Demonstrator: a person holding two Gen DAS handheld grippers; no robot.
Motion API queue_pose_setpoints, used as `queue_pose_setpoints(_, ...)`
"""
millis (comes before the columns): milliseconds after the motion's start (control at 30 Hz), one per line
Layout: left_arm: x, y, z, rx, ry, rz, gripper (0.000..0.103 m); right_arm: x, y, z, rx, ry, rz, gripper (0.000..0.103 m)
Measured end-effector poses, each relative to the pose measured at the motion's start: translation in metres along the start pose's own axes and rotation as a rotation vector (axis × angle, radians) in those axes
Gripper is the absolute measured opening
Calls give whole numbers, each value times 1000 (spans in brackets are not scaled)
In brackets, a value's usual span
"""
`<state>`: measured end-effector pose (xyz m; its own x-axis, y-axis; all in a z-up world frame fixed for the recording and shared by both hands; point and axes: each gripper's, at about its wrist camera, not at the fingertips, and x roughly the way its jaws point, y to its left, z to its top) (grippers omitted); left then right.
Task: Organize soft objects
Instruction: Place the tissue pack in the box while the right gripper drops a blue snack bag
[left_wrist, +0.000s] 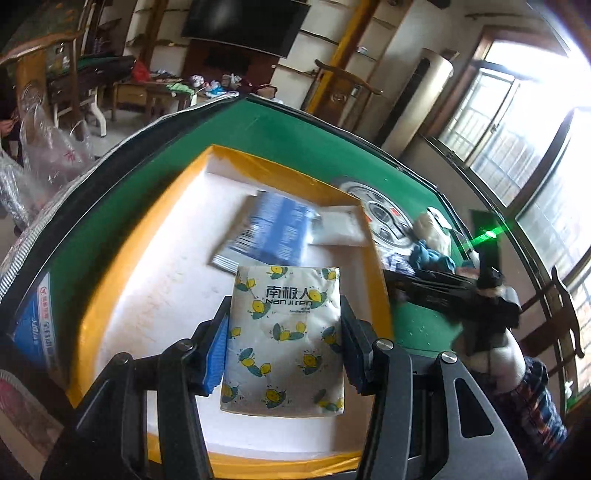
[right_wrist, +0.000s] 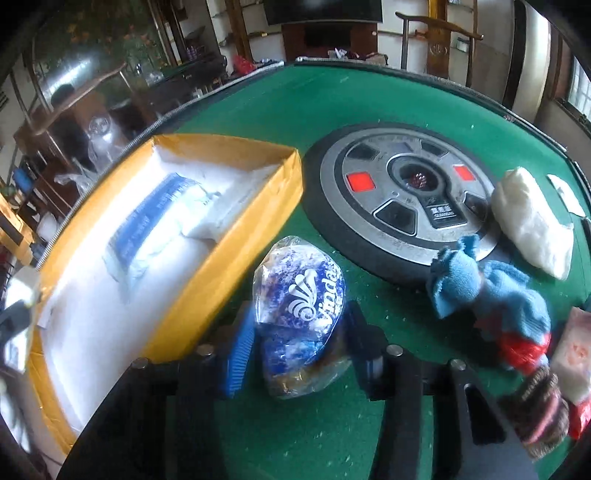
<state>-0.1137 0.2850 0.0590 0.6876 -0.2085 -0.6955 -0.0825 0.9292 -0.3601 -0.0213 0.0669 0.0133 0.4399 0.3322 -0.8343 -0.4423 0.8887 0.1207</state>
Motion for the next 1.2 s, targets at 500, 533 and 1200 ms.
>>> queue_pose_setpoints(500,49,38,69,-36,72,24,50,-42,19,24,113,-71,236,43)
queue_pose_setpoints(533,56,40,74,-39,79,32,50,-39,24,26,114,-67,253,43)
queue_pose_setpoints(1200,90,43,99,-67,24,184,66,6,119,38,-99,-29,10,54)
